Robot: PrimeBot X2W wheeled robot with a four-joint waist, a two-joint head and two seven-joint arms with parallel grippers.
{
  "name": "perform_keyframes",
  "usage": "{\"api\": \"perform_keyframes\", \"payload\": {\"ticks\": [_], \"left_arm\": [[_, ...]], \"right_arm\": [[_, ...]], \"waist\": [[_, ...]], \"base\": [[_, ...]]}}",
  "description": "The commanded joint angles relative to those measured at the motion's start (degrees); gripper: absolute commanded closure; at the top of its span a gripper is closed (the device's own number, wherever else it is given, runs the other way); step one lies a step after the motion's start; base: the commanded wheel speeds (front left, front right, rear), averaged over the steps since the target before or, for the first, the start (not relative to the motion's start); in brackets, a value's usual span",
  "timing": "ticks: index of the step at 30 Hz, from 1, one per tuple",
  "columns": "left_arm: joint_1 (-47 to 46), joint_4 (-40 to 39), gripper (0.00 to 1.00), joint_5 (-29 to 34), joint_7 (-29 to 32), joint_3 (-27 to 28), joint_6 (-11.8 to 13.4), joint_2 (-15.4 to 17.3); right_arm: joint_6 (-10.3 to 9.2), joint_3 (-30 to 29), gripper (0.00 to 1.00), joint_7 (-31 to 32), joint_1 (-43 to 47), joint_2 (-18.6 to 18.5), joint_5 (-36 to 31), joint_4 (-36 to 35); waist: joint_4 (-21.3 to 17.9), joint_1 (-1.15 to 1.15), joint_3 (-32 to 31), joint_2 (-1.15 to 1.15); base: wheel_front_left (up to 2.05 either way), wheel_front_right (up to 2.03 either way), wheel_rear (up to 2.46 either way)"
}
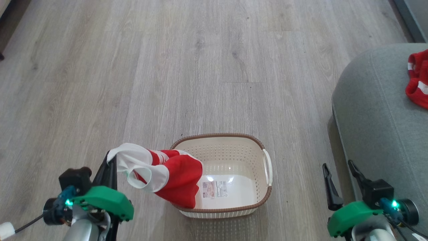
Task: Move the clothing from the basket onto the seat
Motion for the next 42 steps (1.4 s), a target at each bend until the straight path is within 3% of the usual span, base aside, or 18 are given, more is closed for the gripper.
{"api": "perform_keyframes", "payload": {"ticks": [1, 32, 38, 42], "left_arm": [[-1.8, -2.3, 1.00, -0.5, -0.1, 1.8, 0.3, 1.5], [-2.0, -3.2, 1.00, -1.5, 0.3, 0.4, 1.1, 2.1], [-3.8, -5.4, 1.00, -0.9, 1.1, -2.1, -0.6, 2.1], [-5.9, -9.0, 1.00, 0.4, 2.8, -5.6, -2.6, 1.8]], "right_arm": [[-0.02, 1.4, 0.00, -0.4, -1.1, -0.3, 0.2, -1.5], [-0.02, 1.9, 0.00, -0.4, -1.6, -0.3, 0.0, -1.1], [-0.02, 6.6, 0.00, -0.4, -4.1, -0.3, 0.0, -1.3], [-0.02, 14.9, 0.00, -0.4, -7.8, -0.3, 1.2, -1.0]], "waist": [[0.0, 0.00, 0.0, 0.00], [-0.4, 0.00, 0.0, 0.00], [-0.7, 0.00, 0.1, 0.00], [-0.9, 0.00, 0.2, 0.00]], "base": [[0.00, 0.00, 0.00], [0.00, 0.00, 0.00], [0.00, 0.00, 0.00], [0.00, 0.00, 0.00]]}}
